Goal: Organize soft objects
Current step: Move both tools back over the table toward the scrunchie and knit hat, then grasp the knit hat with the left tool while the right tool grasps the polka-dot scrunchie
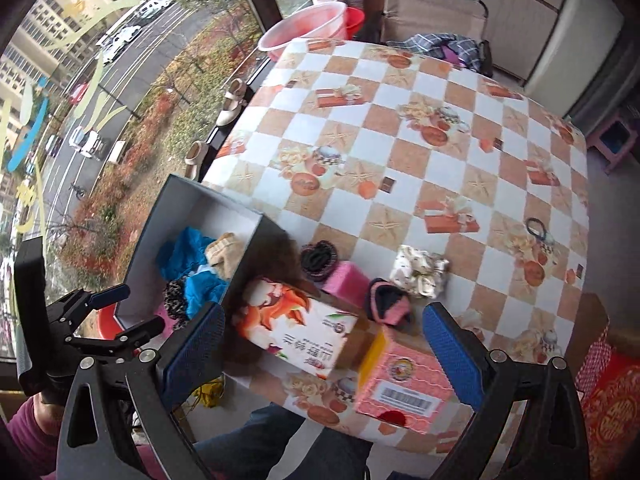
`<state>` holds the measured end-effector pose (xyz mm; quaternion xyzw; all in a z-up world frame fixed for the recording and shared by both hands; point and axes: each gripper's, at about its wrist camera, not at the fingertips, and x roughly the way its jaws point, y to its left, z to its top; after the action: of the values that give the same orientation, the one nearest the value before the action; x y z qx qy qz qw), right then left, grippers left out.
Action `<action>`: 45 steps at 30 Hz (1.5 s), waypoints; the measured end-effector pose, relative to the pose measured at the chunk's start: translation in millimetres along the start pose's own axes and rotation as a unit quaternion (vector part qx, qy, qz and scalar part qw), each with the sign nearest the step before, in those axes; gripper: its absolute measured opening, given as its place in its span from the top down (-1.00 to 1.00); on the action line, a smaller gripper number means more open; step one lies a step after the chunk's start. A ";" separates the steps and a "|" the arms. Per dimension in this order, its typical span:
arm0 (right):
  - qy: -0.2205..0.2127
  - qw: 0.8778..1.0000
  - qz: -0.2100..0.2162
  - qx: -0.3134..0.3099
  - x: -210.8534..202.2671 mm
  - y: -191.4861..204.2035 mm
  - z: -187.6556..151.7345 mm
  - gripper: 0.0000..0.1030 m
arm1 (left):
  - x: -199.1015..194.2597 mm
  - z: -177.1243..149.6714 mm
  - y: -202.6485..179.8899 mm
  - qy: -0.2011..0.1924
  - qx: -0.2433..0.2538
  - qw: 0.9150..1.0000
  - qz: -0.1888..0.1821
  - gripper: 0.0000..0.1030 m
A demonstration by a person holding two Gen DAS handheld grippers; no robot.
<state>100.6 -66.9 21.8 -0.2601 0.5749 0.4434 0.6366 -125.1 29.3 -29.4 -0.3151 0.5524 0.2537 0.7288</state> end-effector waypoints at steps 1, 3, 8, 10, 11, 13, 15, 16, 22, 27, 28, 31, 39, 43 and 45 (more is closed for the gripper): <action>0.000 1.000 -0.004 0.013 -0.8 -15.3 -0.9 -0.94 | 1.7 4.2 -7.3 0.001 0.008 1.000 0.001 -0.70; 0.006 0.999 -0.008 0.040 1.7 -44.8 -3.5 -0.95 | 7.2 11.7 -21.1 0.008 0.024 1.000 0.004 -0.70; 0.046 0.995 -0.003 0.087 33.3 -103.7 -7.7 -0.98 | 23.5 27.9 -54.5 0.025 0.056 0.998 0.012 -0.70; 0.065 0.994 -0.002 0.089 51.0 -117.8 -6.6 -0.98 | 35.5 34.9 -68.2 0.038 0.070 0.997 0.019 -0.70; 0.075 0.994 0.001 0.084 60.9 -122.4 -5.1 -0.98 | 42.6 38.2 -74.8 0.046 0.075 0.996 0.023 -0.70; 0.099 0.993 0.008 0.069 84.2 -128.0 -0.6 -0.98 | 58.2 44.2 -87.3 0.061 0.085 0.994 0.028 -0.70; 0.124 0.991 0.019 0.045 109.7 -128.2 5.9 -0.98 | 73.7 49.7 -97.2 0.075 0.091 0.993 0.032 -0.70; 0.135 0.990 0.022 0.031 121.5 -126.4 8.3 -0.98 | 81.3 52.2 -101.2 0.082 0.092 0.992 0.032 -0.70; 0.188 0.980 0.025 -0.058 188.4 -111.8 23.6 -0.98 | 130.2 69.3 -115.6 0.126 0.092 0.987 0.041 -0.70; 0.193 0.978 -0.038 -0.069 227.6 -121.3 29.2 -0.98 | 167.5 82.8 -124.3 0.160 0.081 0.983 0.039 -0.70; 0.187 0.978 -0.066 -0.065 229.7 -128.6 29.8 -0.98 | 174.1 84.5 -125.9 0.166 0.080 0.982 0.037 -0.70; 0.170 0.982 -0.082 -0.013 223.8 -162.3 29.8 -0.98 | 193.9 89.3 -129.5 0.193 0.072 0.978 0.033 -0.70; 0.146 0.982 -0.092 0.074 197.7 -238.4 6.9 -0.98 | 232.6 119.4 -131.8 0.219 0.055 0.974 0.022 -0.70; 0.130 0.980 -0.095 0.115 185.6 -264.1 -4.8 -0.98 | 233.7 161.9 -147.7 0.173 0.067 0.983 0.013 -0.70; 0.117 0.979 -0.098 0.136 176.2 -274.5 -10.6 -0.98 | 221.1 181.1 -152.3 0.141 0.068 0.988 0.010 -0.70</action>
<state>322.8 -158.5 -199.0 -0.2762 0.6724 0.2629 0.6344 158.8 65.6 -180.9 -0.2920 0.6690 0.1762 0.6604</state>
